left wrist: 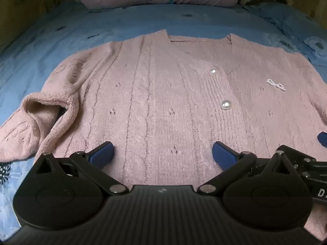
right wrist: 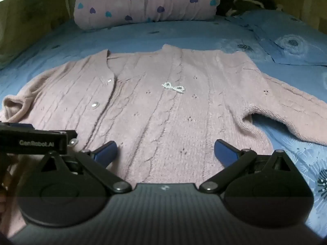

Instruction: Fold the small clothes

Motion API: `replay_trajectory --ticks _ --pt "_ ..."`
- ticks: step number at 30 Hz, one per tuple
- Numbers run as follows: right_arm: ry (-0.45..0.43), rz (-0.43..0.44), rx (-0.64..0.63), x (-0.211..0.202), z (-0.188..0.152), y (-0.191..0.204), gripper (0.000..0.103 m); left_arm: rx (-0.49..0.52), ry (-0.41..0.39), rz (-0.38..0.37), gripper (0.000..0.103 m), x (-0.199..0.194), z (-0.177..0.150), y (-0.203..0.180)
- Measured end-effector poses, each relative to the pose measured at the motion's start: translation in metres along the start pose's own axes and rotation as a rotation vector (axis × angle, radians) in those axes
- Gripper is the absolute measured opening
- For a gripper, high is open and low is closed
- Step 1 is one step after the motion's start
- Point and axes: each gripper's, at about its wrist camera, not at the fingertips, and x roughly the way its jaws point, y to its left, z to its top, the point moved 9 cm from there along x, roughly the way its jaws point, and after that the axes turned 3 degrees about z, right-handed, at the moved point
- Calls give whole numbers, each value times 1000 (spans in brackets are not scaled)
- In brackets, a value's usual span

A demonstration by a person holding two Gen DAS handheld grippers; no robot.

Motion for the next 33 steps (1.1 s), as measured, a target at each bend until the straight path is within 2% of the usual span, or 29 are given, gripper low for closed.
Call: replay_trajectory --ticks 3,4,6,14,22,33 --pt "20 -8 1 6 1 -4 103 0 4 6 103 4 -1 1" --pt "-7 -27 -8 4 1 -3 103 8 1 11 103 3 -1 -1" --pt "-4 -55 -32 6 0 3 103 14 -4 15 103 -2 -1 -3" --pt "-4 -25 -20 3 0 -1 103 14 -9 13 103 -1 1 -1" --pt "-47 17 13 -5 7 1 103 19 -10 -3 103 -6 1 -3" --pt "-95 21 -47 -12 13 8 103 17 -18 -32 103 -13 2 -5"
